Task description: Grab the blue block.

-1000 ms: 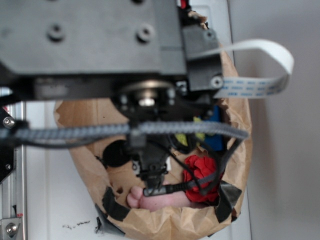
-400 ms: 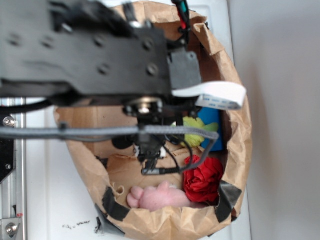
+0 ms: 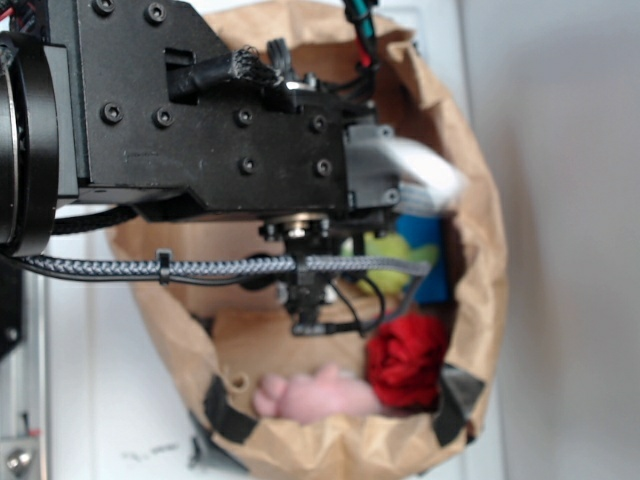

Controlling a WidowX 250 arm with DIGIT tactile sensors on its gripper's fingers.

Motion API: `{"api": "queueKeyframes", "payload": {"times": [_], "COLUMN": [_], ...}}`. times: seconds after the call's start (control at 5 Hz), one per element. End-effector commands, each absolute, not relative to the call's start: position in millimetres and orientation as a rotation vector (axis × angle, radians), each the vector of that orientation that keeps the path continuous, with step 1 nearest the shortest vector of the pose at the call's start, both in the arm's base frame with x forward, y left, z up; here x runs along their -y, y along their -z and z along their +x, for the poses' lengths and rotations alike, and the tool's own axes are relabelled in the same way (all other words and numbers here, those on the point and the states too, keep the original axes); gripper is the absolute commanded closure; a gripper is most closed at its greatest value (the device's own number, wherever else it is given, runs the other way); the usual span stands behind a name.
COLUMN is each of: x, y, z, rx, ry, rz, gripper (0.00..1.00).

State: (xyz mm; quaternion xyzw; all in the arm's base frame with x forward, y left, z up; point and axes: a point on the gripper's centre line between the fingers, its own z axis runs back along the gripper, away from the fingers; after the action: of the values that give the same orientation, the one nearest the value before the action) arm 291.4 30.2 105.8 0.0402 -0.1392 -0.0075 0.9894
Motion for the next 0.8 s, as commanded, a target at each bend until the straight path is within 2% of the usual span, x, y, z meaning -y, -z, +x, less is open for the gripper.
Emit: {"api": "queueKeyframes", "payload": {"times": [0.0, 0.4, 0.6], "x": [-28.6, -20.8, -13.8], "y": [-118.4, -91.5, -84.6], "z": [296.4, 331.9, 345.3], "rx": [0.315, 0.415, 0.421], "ry": [0.027, 0.33, 0.471], "rz": [0.086, 0.047, 0.019], "gripper": [0.0, 0.0, 0.0]}}
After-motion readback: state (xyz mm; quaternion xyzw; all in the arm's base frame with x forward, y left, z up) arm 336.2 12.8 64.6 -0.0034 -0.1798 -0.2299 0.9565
